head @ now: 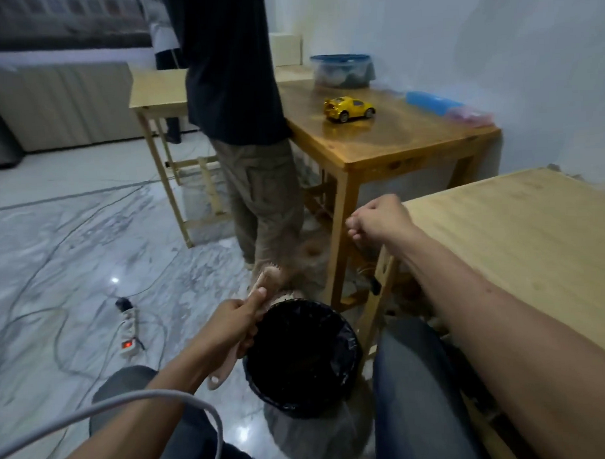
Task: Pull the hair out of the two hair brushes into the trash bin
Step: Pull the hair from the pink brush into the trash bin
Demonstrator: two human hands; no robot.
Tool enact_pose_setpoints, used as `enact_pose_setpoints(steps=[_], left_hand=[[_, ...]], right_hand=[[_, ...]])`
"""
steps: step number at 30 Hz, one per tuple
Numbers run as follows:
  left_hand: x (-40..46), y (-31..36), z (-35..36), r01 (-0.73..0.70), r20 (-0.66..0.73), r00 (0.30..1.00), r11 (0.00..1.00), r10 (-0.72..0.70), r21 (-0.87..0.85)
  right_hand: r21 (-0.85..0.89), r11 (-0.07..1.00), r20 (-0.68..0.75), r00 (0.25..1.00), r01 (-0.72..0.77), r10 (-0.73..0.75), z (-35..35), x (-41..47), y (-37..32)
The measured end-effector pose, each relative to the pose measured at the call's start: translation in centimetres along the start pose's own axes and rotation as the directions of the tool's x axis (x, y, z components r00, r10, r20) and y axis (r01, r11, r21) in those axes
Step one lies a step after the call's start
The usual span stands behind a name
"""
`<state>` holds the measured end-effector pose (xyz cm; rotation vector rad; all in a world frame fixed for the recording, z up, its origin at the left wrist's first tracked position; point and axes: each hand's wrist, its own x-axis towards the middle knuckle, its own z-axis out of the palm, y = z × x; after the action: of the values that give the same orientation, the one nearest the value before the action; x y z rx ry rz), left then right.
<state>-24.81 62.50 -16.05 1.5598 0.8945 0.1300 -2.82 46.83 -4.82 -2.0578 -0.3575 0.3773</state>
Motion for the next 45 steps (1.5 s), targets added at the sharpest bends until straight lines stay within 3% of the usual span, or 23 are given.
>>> enact_pose_setpoints(steps=[4,9,15,17,19,21,23,25,29,34,37,39,41,43,45], left_hand=[[0.6,-3.7,-2.9,0.080,-0.165,0.983,0.996,-0.083,-0.027],[0.8,-3.5,-2.3,-0.010,-0.234,0.972,0.996,0.031,0.090],[1.6,-2.3,-1.7,-0.040,-0.241,0.966,0.971,0.098,0.234],[1.8,-1.9,-1.4,-0.046,-0.222,0.969,0.967,0.103,0.250],[2.1,-1.5,-0.9,-0.067,-0.186,0.976,0.966,0.116,0.249],[2.3,-1.0,-0.2,-0.106,-0.144,0.978,0.956,0.150,0.273],[2.5,-0.4,0.3,-0.136,-0.118,0.977,0.945,0.178,0.298],[2.6,0.2,0.4,-0.141,-0.132,0.974,0.954,0.181,0.265],[2.9,0.9,-0.9,-0.132,-0.262,0.955,0.990,0.141,0.052],[3.3,0.7,-1.2,-0.135,-0.241,0.959,0.987,0.152,0.083],[3.7,0.0,-0.5,-0.135,-0.225,0.959,0.975,0.174,0.177],[4.0,-0.4,-0.2,-0.128,-0.213,0.960,0.962,0.181,0.239],[4.1,-0.5,0.2,-0.121,-0.202,0.962,0.949,0.185,0.292],[4.3,-0.5,0.8,-0.117,-0.197,0.962,0.937,0.190,0.329],[4.2,-0.2,1.4,-0.115,-0.202,0.959,0.926,0.198,0.361]], right_hand=[[-0.042,0.999,0.185,0.983,0.005,0.002,-0.1,1.7,-0.9],[-0.217,0.974,0.402,0.915,0.061,0.032,6.3,2.5,0.9],[-0.424,0.899,0.496,0.858,0.108,0.131,9.2,2.8,3.5],[-0.407,0.908,0.576,0.800,0.102,0.169,9.2,3.2,3.8],[-0.327,0.941,0.698,0.692,0.081,0.183,9.4,3.3,4.3],[-0.253,0.963,0.746,0.652,0.090,0.135,10.2,3.0,5.2],[-0.191,0.971,0.717,0.696,0.142,0.039,11.2,2.7,6.4],[-0.198,0.963,0.608,0.793,0.184,-0.026,11.8,2.8,7.6],[-0.356,0.924,0.442,0.896,0.140,0.035,11.7,3.4,10.1],[-0.406,0.913,0.441,0.882,0.031,0.166,11.9,3.4,11.5],[-0.400,0.916,0.577,0.767,-0.034,0.280,11.4,3.4,10.0],[-0.344,0.937,0.601,0.753,-0.061,0.269,11.0,3.5,8.8],[-0.137,0.980,0.588,0.785,-0.141,0.195,10.7,3.7,8.1],[0.078,0.963,0.627,0.764,-0.256,0.153,10.6,3.7,7.7],[0.200,0.941,0.639,0.764,-0.272,0.085,10.7,3.5,7.5]])
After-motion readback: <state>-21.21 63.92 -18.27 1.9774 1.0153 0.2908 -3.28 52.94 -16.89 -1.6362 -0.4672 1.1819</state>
